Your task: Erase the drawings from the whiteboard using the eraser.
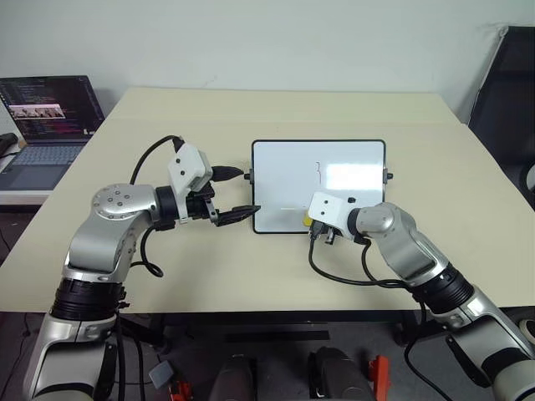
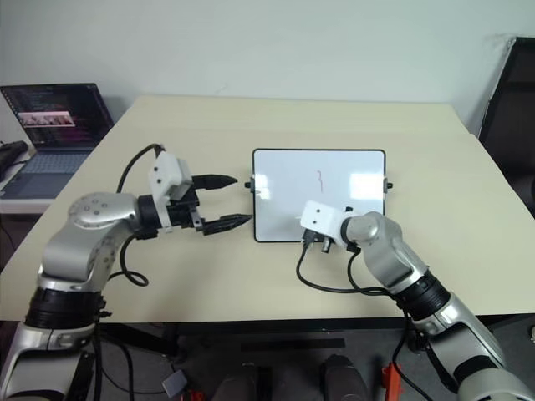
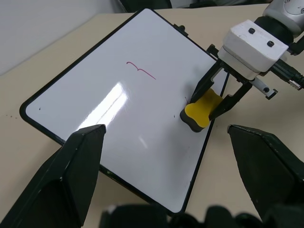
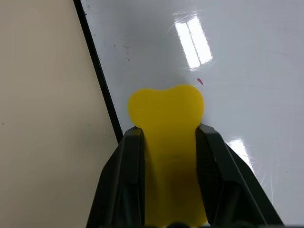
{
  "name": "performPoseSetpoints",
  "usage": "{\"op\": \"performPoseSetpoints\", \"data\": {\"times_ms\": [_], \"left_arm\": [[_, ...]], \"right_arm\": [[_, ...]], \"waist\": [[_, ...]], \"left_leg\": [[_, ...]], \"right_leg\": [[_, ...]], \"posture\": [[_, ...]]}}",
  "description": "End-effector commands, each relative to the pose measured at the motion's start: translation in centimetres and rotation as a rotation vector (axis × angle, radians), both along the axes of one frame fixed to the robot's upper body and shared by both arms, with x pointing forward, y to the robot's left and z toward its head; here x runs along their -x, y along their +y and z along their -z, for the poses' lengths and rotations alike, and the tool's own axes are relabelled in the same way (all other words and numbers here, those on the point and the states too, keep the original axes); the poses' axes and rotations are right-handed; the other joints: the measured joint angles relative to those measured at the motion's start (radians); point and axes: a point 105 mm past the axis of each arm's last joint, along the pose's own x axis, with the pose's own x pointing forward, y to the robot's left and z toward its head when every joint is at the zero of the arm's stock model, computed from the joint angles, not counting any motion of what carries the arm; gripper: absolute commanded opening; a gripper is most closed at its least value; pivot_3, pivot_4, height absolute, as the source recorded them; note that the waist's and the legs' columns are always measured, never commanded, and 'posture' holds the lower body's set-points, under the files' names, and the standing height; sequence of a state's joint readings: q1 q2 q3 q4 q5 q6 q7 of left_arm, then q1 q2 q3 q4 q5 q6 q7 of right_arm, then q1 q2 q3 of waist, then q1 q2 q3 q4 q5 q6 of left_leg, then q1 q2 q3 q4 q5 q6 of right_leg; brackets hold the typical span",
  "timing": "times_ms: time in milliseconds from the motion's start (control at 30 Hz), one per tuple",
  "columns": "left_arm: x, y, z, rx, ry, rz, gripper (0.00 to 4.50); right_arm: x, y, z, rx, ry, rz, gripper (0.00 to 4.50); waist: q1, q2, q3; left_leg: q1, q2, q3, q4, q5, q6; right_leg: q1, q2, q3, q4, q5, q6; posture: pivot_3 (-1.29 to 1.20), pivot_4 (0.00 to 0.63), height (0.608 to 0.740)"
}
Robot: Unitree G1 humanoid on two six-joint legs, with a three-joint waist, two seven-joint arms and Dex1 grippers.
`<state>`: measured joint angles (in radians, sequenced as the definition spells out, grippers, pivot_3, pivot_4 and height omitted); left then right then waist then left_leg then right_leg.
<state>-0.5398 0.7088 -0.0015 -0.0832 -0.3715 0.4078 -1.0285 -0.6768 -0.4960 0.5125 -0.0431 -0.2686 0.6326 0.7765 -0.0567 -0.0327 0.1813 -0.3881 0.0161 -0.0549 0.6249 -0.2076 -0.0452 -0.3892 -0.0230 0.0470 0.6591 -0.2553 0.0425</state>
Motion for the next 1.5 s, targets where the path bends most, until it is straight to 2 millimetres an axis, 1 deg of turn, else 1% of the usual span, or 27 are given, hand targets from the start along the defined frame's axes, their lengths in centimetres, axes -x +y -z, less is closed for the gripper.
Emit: {"op": "performPoseSetpoints", "data": {"times_ms": [33,133,200,267,367,500,567,633,733,800,833,900,1033,1100,1233,1300,1400,1500], "left_arm": [[0.0,-0.4,-1.1,-0.003,-0.046,0.021,4.50],[0.0,-0.4,-1.1,-0.005,-0.046,0.023,4.50],[0.0,-0.4,-1.1,-0.006,-0.045,0.024,4.50],[-0.1,-0.4,-1.1,-0.008,-0.045,0.024,4.50],[-0.3,-0.4,-1.1,-0.010,-0.049,0.025,4.50],[-0.4,-0.5,-1.3,-0.011,-0.053,0.032,4.50],[-0.4,-0.5,-1.3,-0.011,-0.053,0.034,4.50],[-0.5,-0.5,-1.3,-0.012,-0.054,0.036,4.50],[-0.5,-0.6,-1.4,-0.011,-0.056,0.041,4.50],[-0.5,-0.6,-1.4,-0.012,-0.057,0.040,4.50],[-0.5,-0.6,-1.4,-0.014,-0.057,0.039,4.50],[-0.5,-0.6,-1.4,-0.014,-0.057,0.038,4.50],[-0.5,-0.6,-1.4,-0.015,-0.056,0.036,4.50],[-0.5,-0.6,-1.4,-0.014,-0.056,0.034,4.50],[-0.6,-0.6,-1.4,-0.014,-0.058,0.034,4.50],[-0.6,-0.6,-1.4,-0.015,-0.058,0.034,4.50],[-0.6,-0.7,-1.4,-0.014,-0.058,0.036,4.50],[-0.7,-0.9,-1.6,-0.010,-0.061,0.041,4.50]], "right_arm": [[-1.2,-2.5,0.6,0.030,-0.017,0.106,1.09],[-3.1,-5.4,-1.2,0.038,-0.106,0.225,1.09],[-3.5,-6.4,-1.9,0.047,-0.130,0.251,1.09],[-3.6,-6.8,-2.2,0.047,-0.142,0.257,1.09],[-3.5,-6.8,-2.2,0.047,-0.143,0.252,1.08],[-2.9,-5.8,-1.7,0.048,-0.122,0.214,1.07],[-2.2,-4.7,-1.3,0.045,-0.102,0.172,1.07],[-1.0,-3.1,-0.5,0.042,-0.068,0.107,1.07],[1.3,-1.1,1.2,0.056,0.003,-0.005,1.07],[2.4,-0.3,1.7,0.055,0.032,-0.042,1.07],[2.4,-0.3,1.7,0.052,0.032,-0.041,1.07],[2.2,-0.4,1.4,0.049,0.023,-0.028,1.07],[0.6,-1.9,0.2,0.064,-0.030,0.039,1.06],[-0.2,-2.7,-0.6,0.069,-0.061,0.072,1.06],[-1.6,-4.5,-2.1,0.101,-0.137,0.132,1.06],[-1.9,-5.0,-2.4,0.123,-0.168,0.133,1.06],[-1.8,-5.2,-2.3,0.134,-0.172,0.118,1.06],[-2.1,-5.4,-2.9,0.133,-0.210,0.123,1.06]], "waist": [[0.000,0.000,0.000],[0.000,0.000,0.000],[0.001,0.000,0.000],[0.005,0.000,0.000],[0.006,0.000,0.000],[0.006,0.000,0.000],[0.006,0.000,0.000],[0.006,0.000,0.000],[0.004,0.000,0.000],[0.003,0.000,0.000],[0.003,0.000,0.000],[0.002,0.000,0.000],[0.003,0.000,0.001],[0.003,0.000,0.001],[0.004,0.000,0.001],[0.005,0.000,0.001],[0.006,0.000,0.001],[0.006,0.000,0.001]], "left_leg": [[0.000,0.000,0.000,0.000,0.000,0.000],[0.000,0.000,0.000,0.000,0.000,0.000],[0.000,0.000,0.000,0.001,0.000,0.000],[0.000,-0.001,0.000,0.003,0.000,0.000],[-0.001,-0.001,-0.001,0.002,0.000,0.000],[-0.003,-0.001,-0.001,0.002,0.000,0.000],[-0.004,-0.001,-0.001,0.002,0.000,0.000],[-0.005,-0.001,-0.001,0.001,0.000,0.000],[-0.007,-0.001,-0.001,-0.001,0.000,0.000],[-0.010,-0.001,-0.001,-0.001,0.000,0.000],[-0.013,-0.001,-0.001,-0.001,0.000,0.000],[-0.016,-0.001,0.000,-0.001,0.000,0.000],[-0.016,-0.001,-0.001,-0.001,0.000,0.000],[-0.016,-0.001,0.000,-0.001,0.000,0.000],[-0.016,-0.001,0.000,0.000,0.000,0.000],[-0.016,-0.001,0.000,0.000,0.000,0.000],[-0.016,-0.001,0.000,0.000,0.000,0.000],[-0.016,-0.001,0.000,0.000,0.000,0.000]], "right_leg": [[0.000,0.000,0.000,0.000,0.000,0.000],[0.000,0.000,0.000,0.000,0.000,0.000],[0.000,0.000,0.000,0.000,0.000,0.001],[0.000,-0.001,0.000,0.000,0.001,0.001],[0.001,-0.002,0.000,-0.002,0.000,0.001],[0.000,-0.002,0.000,-0.002,0.000,0.001],[-0.002,-0.002,0.000,-0.002,0.000,0.001],[-0.002,-0.002,-0.001,-0.003,0.000,0.001],[-0.004,-0.001,-0.001,-0.003,0.000,0.000],[-0.008,0.000,-0.001,-0.003,0.000,0.001],[-0.011,0.000,-0.001,-0.003,0.000,0.001],[-0.015,0.000,0.000,-0.001,0.002,0.004],[-0.016,0.000,-0.001,-0.001,0.003,0.005],[-0.016,0.000,-0.001,-0.001,0.001,0.002],[-0.015,0.000,0.000,-0.001,0.001,0.001],[-0.015,0.000,0.000,-0.001,0.001,0.001],[-0.015,0.000,0.000,-0.001,0.001,0.001],[-0.015,0.000,0.000,-0.001,0.001,0.001]], "posture": [[0.00,0.150,0.740],[0.00,0.150,0.740],[0.00,0.150,0.740],[0.00,0.150,0.740],[0.00,0.150,0.740],[0.00,0.150,0.740],[0.00,0.150,0.740],[0.00,0.150,0.740],[0.00,0.150,0.740],[0.00,0.150,0.740],[0.00,0.150,0.740],[0.00,0.150,0.740],[0.00,0.150,0.740],[0.00,0.150,0.740],[0.00,0.150,0.740],[0.00,0.150,0.740],[0.00,0.150,0.740],[0.00,0.150,0.740]]}}
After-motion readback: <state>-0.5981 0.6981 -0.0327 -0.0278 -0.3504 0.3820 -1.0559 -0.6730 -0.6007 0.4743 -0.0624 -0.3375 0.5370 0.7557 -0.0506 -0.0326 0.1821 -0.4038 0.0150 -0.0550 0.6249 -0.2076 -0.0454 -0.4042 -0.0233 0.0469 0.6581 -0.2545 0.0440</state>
